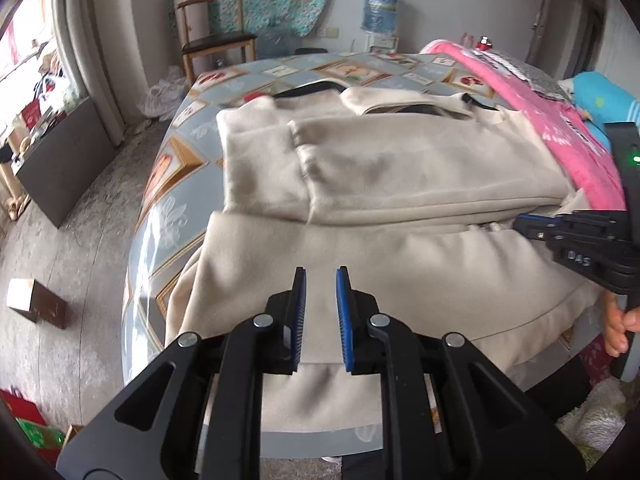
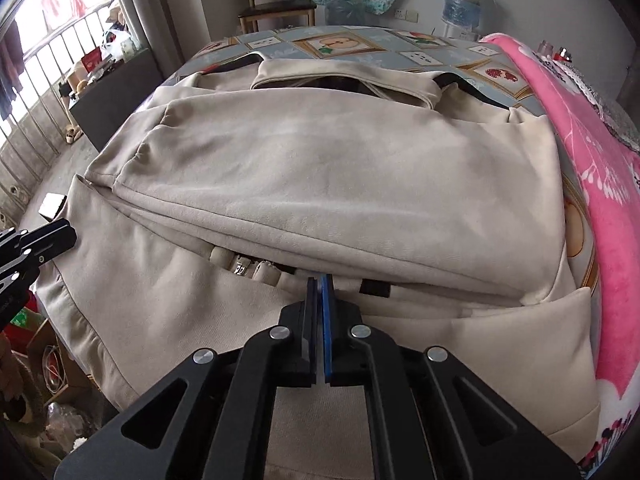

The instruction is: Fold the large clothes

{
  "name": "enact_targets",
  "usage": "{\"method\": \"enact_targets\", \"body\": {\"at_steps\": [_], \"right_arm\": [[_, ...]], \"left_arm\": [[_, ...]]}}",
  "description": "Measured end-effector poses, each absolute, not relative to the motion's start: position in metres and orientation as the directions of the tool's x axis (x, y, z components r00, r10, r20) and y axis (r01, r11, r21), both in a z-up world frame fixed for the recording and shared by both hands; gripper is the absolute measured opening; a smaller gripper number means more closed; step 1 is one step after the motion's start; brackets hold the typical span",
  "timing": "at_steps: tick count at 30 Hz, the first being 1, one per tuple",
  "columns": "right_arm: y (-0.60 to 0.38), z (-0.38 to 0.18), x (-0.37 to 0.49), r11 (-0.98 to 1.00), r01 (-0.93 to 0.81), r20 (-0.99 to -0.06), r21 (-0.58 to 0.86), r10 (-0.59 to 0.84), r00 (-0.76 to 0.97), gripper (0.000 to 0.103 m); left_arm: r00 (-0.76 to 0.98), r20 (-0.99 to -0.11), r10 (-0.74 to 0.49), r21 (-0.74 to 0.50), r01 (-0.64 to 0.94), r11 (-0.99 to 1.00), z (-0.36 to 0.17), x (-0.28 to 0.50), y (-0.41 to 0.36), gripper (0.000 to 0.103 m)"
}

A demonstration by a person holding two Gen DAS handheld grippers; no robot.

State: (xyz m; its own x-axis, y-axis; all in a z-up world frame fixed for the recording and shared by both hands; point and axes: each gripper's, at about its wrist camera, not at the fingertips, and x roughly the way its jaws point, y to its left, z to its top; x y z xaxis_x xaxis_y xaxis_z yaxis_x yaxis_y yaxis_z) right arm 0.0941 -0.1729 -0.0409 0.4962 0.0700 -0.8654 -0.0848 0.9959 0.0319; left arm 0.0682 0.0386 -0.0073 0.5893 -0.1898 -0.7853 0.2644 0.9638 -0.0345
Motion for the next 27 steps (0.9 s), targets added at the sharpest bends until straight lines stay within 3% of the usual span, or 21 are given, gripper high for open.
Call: {"method": "enact_targets", "body": {"at_steps": [6, 8, 9, 10, 15, 16, 18, 19, 27], "right_arm": [[-0.188, -0.019, 0.091, 0.959, -0.115, -0.843, 0.259, 0.283, 0.457, 0.005], [-0.185, -0.013, 0.088, 0.946, -0.137, -0.838, 0.295, 0.325, 0.439, 0.027], [-0.181, -0.013, 0.087, 0.943, -0.147, -0.839, 0.298, 0.332, 0.43, 0.05], [-0.177, -0.013, 0.086, 0.943, -0.158, -0.841, 0.294, 0.334, 0.425, 0.053], [-0.149, -0.035, 0.082, 0.966, -0.207, -0.901, 0.151, 0.221, 0.374, 0.048], [-0.145, -0.038, 0.08, 0.973, -0.204, -0.903, 0.111, 0.185, 0.387, 0.033], [-0.14, -0.037, 0.077, 0.974, -0.213, -0.897, 0.074, 0.158, 0.412, 0.018], [-0.139, -0.034, 0.075, 0.974, -0.218, -0.892, 0.057, 0.148, 0.426, 0.006], [-0.143, 0.003, 0.071, 0.98, -0.197, -0.828, 0.025, 0.131, 0.545, 0.004]], "left_arm": [[0.55, -0.796, -0.252, -0.071, 0.329, 0.942, -0.007, 0.076, 0.012, 0.015], [0.523, -0.814, -0.253, -0.078, 0.332, 0.94, -0.015, 0.08, 0.007, 0.015], [0.514, -0.823, -0.242, -0.071, 0.33, 0.941, -0.019, 0.081, 0.005, 0.015], [0.506, -0.829, -0.237, -0.069, 0.328, 0.942, -0.022, 0.082, 0.003, 0.015], [0.499, -0.836, -0.229, -0.07, 0.317, 0.946, -0.029, 0.083, 0.005, 0.015], [0.5, -0.835, -0.229, -0.069, 0.318, 0.946, -0.03, 0.083, 0.005, 0.015], [0.503, -0.833, -0.228, -0.065, 0.321, 0.945, -0.03, 0.083, 0.004, 0.015], [0.505, -0.832, -0.228, -0.063, 0.323, 0.944, -0.03, 0.083, 0.006, 0.015], [0.554, -0.76, -0.339, -0.13, 0.381, 0.915, -0.003, 0.075, 0.008, 0.015]]}}
